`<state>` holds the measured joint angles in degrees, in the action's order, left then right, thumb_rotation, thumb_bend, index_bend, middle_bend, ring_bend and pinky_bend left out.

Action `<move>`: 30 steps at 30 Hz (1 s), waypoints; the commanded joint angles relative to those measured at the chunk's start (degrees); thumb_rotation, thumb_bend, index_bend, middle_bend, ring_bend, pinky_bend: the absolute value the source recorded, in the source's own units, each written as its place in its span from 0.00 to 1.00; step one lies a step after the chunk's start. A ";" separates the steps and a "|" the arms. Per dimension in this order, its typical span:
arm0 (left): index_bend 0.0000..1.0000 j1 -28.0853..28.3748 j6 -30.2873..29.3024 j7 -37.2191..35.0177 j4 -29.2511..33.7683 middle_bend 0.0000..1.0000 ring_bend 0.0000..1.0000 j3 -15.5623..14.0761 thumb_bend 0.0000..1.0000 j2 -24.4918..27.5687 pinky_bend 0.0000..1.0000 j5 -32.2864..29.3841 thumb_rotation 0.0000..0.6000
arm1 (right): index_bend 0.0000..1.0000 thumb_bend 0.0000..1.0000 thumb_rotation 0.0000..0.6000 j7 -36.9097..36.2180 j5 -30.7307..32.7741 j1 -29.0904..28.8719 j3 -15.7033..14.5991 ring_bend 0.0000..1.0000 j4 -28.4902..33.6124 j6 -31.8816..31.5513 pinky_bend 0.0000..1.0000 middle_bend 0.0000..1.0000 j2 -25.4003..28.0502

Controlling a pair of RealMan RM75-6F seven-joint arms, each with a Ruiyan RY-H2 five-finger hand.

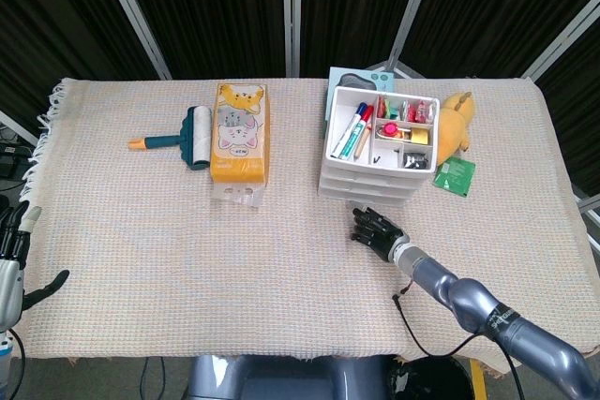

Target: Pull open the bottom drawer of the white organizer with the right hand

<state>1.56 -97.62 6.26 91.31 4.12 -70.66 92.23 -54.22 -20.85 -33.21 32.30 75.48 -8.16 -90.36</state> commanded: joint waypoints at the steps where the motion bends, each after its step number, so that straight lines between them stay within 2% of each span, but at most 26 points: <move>1: 0.00 -0.22 -0.44 -0.22 0.21 0.00 0.00 0.05 0.03 0.15 0.00 0.15 1.00 | 0.27 0.30 1.00 0.38 -0.35 -0.01 -0.02 0.79 0.54 -0.74 0.66 0.80 0.27; 17: 0.00 0.04 0.52 -0.40 0.19 0.00 0.00 0.32 0.03 0.34 0.00 -0.50 1.00 | 0.25 0.31 1.00 -0.68 2.29 -2.13 -1.07 0.79 -2.48 -2.19 0.66 0.80 -1.45; 30: 0.00 0.19 1.06 -0.34 0.09 0.00 0.00 0.22 0.03 0.37 0.00 -0.59 1.00 | 0.33 0.31 1.00 -3.04 2.27 0.47 5.19 0.79 -5.61 1.64 0.66 0.81 -4.96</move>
<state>1.74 -96.56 5.90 91.40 4.35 -70.29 91.65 -57.26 -18.32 -33.02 37.19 70.11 -6.83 -95.08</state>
